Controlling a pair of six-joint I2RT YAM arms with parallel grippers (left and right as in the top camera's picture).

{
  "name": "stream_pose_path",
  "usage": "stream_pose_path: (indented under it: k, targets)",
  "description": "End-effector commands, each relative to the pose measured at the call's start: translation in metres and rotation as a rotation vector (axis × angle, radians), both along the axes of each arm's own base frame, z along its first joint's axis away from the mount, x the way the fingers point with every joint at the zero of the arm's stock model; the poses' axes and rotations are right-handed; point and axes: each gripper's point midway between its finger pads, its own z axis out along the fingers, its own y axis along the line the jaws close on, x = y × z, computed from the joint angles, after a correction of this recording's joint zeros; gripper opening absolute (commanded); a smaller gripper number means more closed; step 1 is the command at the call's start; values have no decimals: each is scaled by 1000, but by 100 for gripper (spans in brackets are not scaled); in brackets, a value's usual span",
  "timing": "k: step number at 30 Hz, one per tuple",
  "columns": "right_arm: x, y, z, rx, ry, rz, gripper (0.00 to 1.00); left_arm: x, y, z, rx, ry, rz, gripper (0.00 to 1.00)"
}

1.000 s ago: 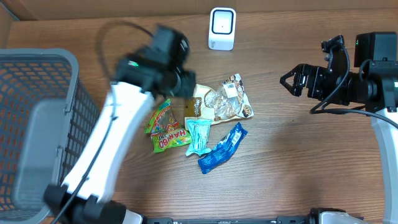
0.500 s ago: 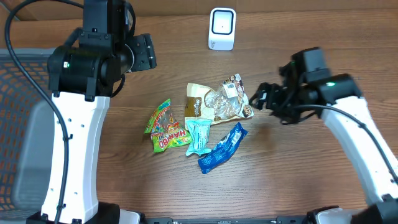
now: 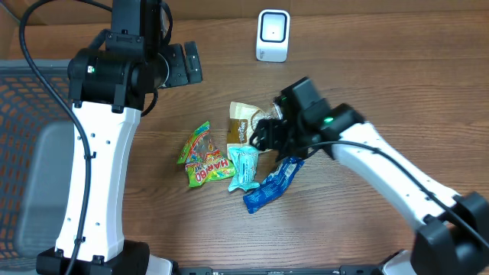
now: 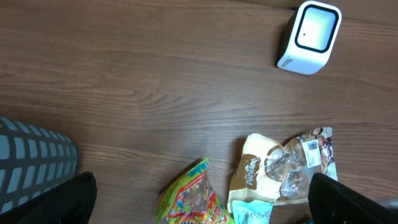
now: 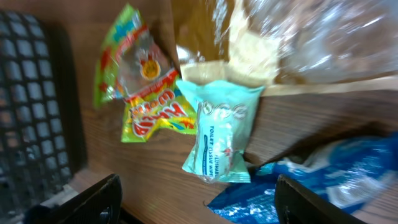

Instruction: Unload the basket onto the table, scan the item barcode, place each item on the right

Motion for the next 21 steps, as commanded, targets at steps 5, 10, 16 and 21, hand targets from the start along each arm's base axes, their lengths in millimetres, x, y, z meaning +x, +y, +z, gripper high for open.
stream_pose_path:
  k: [5, 10, 16, 21]
  targets:
    - [-1, 3, -37, -113, 69, -115, 75, 2, 3, -1, 2, 1, 15, 100]
    - [23, -24, -45, -227, 0, -272, 71, 5, 15, 2, 50, -17, 45, 100]
    - [73, -56, -38, -222, -88, -528, 61, 5, 19, 2, 50, -13, 54, 100]
    - [74, -47, -56, -194, -19, -606, 60, 4, 18, 1, 47, -12, 51, 100]
